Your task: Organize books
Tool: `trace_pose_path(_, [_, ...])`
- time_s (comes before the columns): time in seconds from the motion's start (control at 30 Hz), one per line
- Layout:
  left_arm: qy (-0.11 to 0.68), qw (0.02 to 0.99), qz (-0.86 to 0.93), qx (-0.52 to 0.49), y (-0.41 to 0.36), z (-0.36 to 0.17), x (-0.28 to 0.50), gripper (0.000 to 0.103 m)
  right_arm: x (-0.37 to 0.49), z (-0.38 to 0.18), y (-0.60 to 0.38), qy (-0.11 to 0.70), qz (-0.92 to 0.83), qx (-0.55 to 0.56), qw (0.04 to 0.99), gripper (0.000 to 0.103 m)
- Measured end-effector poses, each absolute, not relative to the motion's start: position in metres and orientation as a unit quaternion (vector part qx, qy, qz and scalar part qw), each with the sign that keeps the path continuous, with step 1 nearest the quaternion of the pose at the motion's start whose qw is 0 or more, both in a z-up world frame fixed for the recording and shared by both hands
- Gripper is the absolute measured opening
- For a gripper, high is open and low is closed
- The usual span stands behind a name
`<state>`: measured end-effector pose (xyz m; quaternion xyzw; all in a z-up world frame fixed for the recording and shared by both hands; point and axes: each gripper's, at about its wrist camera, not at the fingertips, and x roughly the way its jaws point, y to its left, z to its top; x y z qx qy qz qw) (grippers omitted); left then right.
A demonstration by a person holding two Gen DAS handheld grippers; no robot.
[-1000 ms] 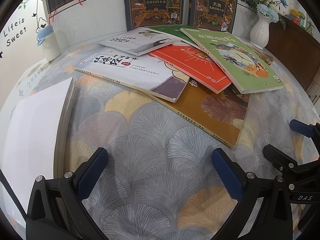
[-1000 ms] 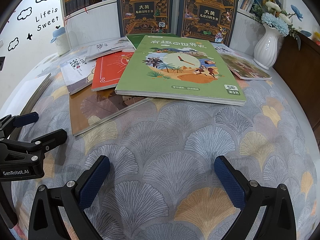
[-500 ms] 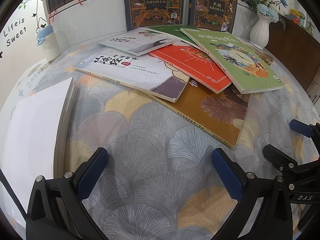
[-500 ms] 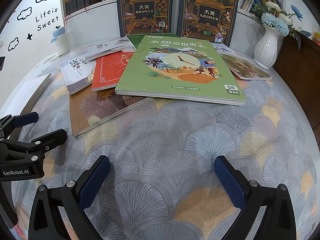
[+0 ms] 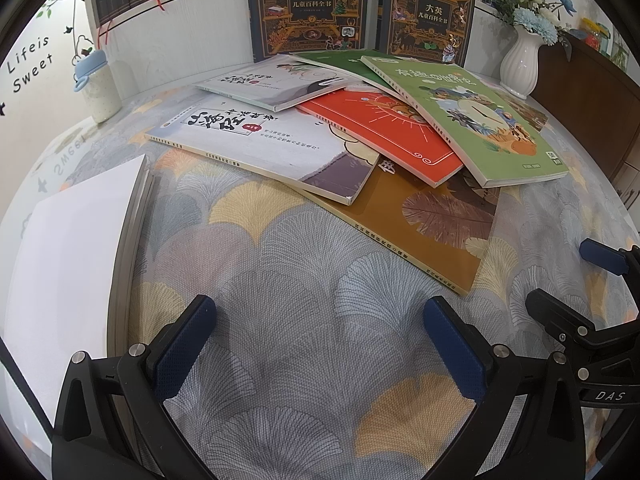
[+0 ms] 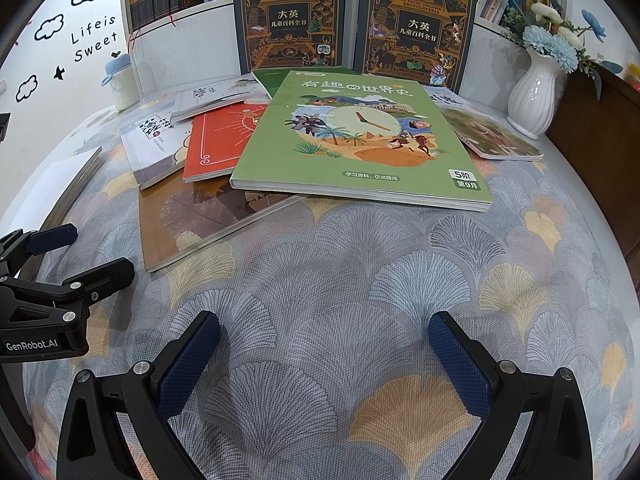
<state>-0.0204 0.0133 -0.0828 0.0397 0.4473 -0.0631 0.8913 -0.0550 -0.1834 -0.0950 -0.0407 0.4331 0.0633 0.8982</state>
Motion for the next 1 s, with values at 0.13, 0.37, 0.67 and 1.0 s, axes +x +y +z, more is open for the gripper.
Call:
trace_pose_path(0.13, [0.447,0.891,-0.063,0.04,0.014,-0.083,-0.021,0.103,-0.05,-0.095,-0.183,0.437,0.068,-0.04,0.896,0.103])
trace_pose_path(0.37, [0.463,0.885,-0.042,0.028,0.012,-0.084,-0.018,0.103,-0.05,-0.095,-0.184,0.436,0.075,-0.035,0.896,0.103])
trace_pose_path(0.67, [0.507,0.856,-0.097,-0.03,0.009,-0.045,0.007,0.096,-0.024,-0.088,-0.19,0.527,0.146,-0.061,0.835,0.103])
trace_pose_path(1.0, [0.511,0.846,-0.13,-0.073,-0.025,-0.037,0.099,0.045,0.063,-0.018,-0.285,0.481,0.197,0.094,0.849,0.097])
